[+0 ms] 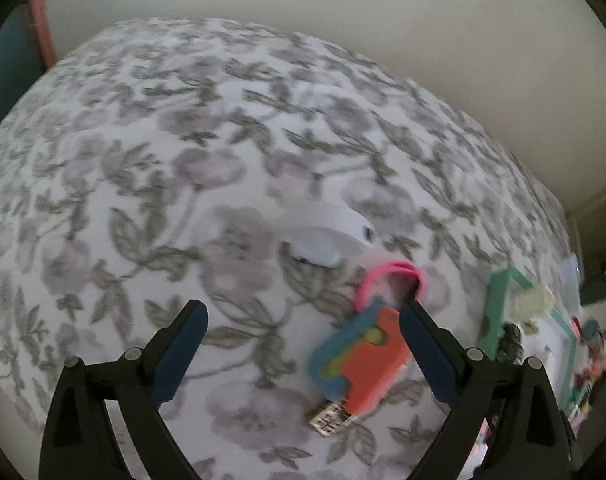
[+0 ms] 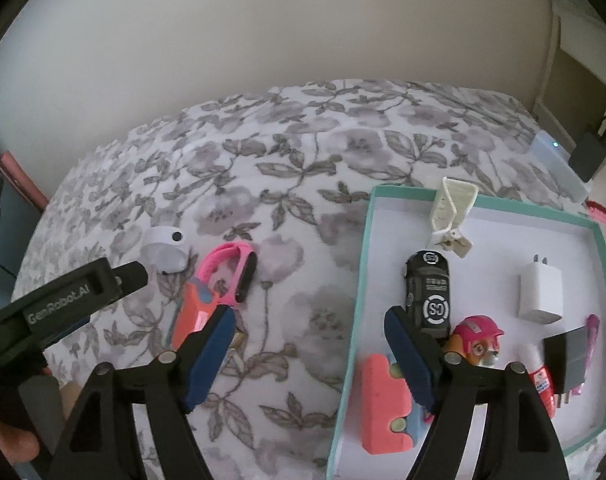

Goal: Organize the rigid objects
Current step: 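Move both open grippers back over the remaining pile, then close the left gripper on the coral toy with the pink loop, then grasp the gold patterned watch band with the right gripper while the left lifts the coral toy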

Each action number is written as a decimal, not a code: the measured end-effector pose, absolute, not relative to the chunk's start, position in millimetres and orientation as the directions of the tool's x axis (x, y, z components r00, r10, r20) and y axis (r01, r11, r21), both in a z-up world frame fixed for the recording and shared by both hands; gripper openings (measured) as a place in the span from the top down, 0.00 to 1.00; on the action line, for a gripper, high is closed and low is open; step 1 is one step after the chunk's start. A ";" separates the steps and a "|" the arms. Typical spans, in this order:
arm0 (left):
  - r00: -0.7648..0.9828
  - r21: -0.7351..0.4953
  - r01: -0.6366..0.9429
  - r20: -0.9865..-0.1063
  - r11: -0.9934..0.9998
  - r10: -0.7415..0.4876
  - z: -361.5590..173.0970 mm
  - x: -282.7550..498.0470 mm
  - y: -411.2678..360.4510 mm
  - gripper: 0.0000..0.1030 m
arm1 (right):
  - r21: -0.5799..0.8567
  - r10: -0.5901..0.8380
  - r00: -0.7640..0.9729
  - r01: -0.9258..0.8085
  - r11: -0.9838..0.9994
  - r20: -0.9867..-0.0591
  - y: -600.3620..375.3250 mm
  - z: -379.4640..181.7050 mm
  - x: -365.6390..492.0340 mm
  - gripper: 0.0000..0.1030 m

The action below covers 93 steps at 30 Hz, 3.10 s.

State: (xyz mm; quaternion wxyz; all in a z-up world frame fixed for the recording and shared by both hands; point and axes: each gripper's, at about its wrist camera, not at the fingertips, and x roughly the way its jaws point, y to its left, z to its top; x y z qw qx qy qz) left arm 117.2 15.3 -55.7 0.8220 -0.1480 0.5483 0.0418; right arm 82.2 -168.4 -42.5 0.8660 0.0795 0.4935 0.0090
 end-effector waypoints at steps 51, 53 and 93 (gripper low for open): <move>0.297 -0.199 -0.199 -0.945 0.959 -0.135 -78.3 112.0 22.9 0.78 | 0.083 0.070 0.479 0.005 0.997 -0.875 -147.4 -50.3 79.6 0.22; 0.295 -0.202 -0.213 -0.946 0.956 -0.134 -78.7 112.1 26.7 0.78 | 0.087 0.084 0.469 -0.016 0.996 -0.879 -140.3 -53.1 80.1 0.22; 0.259 -0.128 -0.283 -0.964 0.951 -0.053 -93.7 113.7 33.5 0.58 | 0.034 0.064 0.315 -0.100 0.994 -0.947 -100.8 -100.7 87.0 0.53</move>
